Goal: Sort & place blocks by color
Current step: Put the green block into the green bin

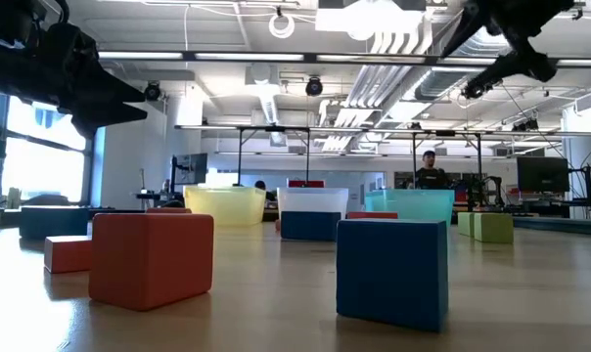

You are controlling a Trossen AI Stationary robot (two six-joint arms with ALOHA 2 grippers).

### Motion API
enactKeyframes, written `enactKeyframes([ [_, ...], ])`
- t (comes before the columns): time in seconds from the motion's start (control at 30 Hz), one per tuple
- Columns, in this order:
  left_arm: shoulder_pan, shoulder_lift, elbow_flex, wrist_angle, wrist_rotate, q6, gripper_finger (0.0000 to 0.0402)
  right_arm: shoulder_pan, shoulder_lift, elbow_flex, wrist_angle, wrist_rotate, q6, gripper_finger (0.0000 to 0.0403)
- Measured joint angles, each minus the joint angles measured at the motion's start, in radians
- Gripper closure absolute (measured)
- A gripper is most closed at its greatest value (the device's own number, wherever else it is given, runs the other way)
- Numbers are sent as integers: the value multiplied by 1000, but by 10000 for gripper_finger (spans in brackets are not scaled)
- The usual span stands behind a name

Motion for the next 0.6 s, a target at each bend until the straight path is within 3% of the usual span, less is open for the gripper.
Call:
enactKeyframes([
  [0.27,0,0,0,0,0,0,193,0,235,10,-83,-111,284,116],
  [0.6,0,0,0,0,0,0,193,0,477,10,-94,-157,480,116],
])
